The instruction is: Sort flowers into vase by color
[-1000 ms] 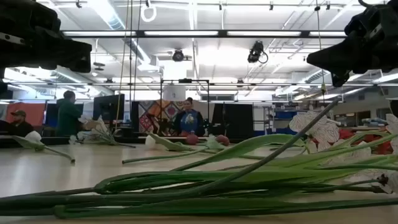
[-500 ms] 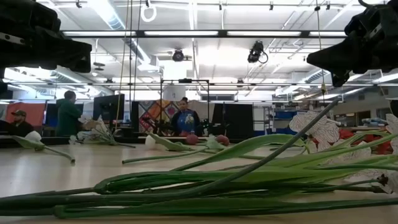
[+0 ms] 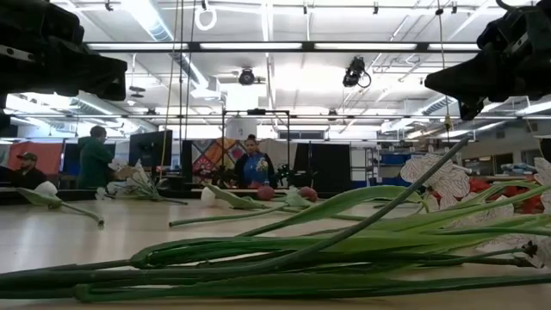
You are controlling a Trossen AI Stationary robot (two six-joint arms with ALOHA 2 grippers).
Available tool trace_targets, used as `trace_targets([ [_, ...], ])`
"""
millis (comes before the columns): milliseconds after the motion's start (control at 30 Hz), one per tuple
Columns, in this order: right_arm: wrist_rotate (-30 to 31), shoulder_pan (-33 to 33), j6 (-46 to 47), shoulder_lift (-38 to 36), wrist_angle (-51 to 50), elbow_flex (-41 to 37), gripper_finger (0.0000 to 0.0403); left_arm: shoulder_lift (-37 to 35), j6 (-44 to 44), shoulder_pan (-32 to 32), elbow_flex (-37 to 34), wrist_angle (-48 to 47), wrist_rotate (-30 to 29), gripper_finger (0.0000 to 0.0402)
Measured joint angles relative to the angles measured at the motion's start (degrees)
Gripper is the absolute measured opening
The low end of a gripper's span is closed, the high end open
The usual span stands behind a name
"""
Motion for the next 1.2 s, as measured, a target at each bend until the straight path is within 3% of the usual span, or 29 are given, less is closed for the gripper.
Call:
trace_targets([
  [967,-0.02,0.01,-0.02,0.01,0.00,0.02,0.0051,-0.01,0.00,0.00,0.02,0.00,-0.01,0.0027],
  [1100,-0.02,-0.01,-0.02,-0.01,0.00,-0.01,0.0051,-0.02,0.01,0.05,0.00,0.09,-4.99,0.0027],
  [1200,0.00,0.01,0.00,-0.01,0.01,0.00,0.0051,0.00,0.00,0.02,0.02,0.12,-5.20,0.0027],
])
